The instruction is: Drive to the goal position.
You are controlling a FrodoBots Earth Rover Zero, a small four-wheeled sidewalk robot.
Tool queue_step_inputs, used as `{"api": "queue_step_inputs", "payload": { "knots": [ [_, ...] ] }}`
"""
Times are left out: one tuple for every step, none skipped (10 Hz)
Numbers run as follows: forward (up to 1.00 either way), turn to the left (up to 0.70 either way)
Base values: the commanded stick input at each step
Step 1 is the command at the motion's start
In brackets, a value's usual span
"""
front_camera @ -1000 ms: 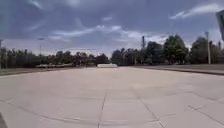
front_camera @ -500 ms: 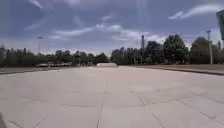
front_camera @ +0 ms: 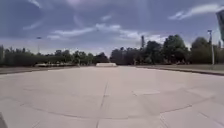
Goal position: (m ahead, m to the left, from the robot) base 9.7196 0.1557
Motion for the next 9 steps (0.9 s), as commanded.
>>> {"api": "queue_step_inputs", "payload": {
  "knots": [
    [0.67, 0.0],
    [0.68, 0.0],
    [0.68, 0.0],
    [0.68, 0.0],
    [0.68, 0.0],
    [0.68, 0.0],
    [0.68, 0.0],
    [0.68, 0.0],
    [0.68, 0.0]
  ]
}}
